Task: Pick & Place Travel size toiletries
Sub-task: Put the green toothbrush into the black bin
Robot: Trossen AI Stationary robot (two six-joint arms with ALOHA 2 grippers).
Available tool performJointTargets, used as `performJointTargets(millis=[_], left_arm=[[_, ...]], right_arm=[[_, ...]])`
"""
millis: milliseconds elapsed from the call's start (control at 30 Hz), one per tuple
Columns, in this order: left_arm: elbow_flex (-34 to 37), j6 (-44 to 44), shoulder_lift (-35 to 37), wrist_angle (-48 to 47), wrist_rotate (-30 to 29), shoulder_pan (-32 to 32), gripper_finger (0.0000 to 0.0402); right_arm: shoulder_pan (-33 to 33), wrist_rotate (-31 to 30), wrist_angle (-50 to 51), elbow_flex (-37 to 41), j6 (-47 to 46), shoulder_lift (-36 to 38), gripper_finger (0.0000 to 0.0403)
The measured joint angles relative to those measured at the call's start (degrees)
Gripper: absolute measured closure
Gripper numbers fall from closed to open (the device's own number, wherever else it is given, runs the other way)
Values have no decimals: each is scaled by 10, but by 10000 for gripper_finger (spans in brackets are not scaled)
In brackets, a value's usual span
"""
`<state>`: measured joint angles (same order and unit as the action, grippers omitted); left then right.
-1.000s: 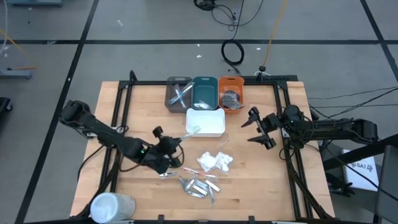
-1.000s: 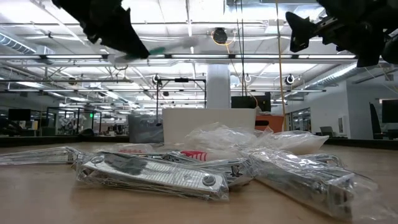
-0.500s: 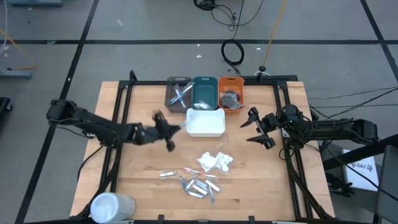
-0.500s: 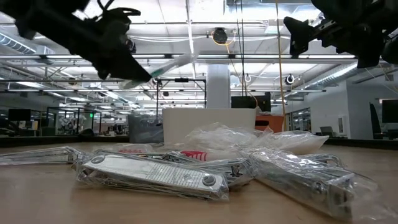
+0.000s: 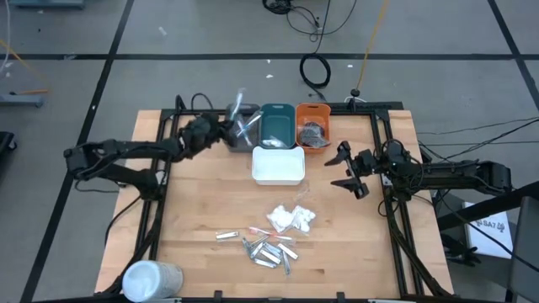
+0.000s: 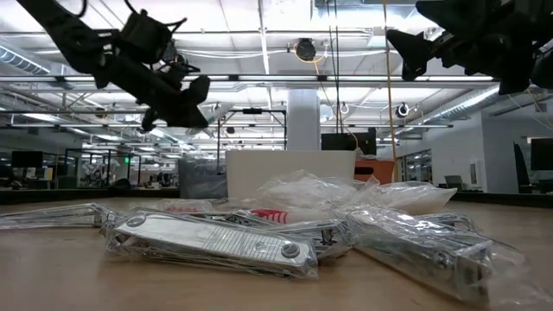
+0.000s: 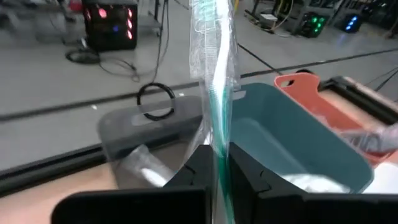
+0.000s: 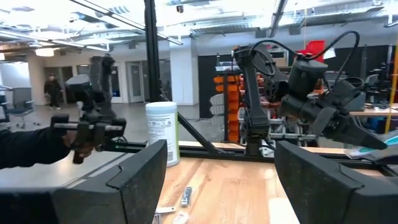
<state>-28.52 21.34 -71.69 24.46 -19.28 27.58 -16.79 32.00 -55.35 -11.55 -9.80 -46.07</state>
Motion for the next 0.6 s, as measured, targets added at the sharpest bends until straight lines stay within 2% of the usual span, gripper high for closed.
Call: performJointTargets(millis=[133,333,600], left_arm=[[-16,21,-53,-4,27,12,395],[-32,60,-125,-3,-7,13,367],[-32,62,-143,-1,-18,13,357]], right_arm=[[0,-8,5,0,0,0,122],[0,-7,10,0,0,0,122],[0,-7,22,0,0,0,122]])
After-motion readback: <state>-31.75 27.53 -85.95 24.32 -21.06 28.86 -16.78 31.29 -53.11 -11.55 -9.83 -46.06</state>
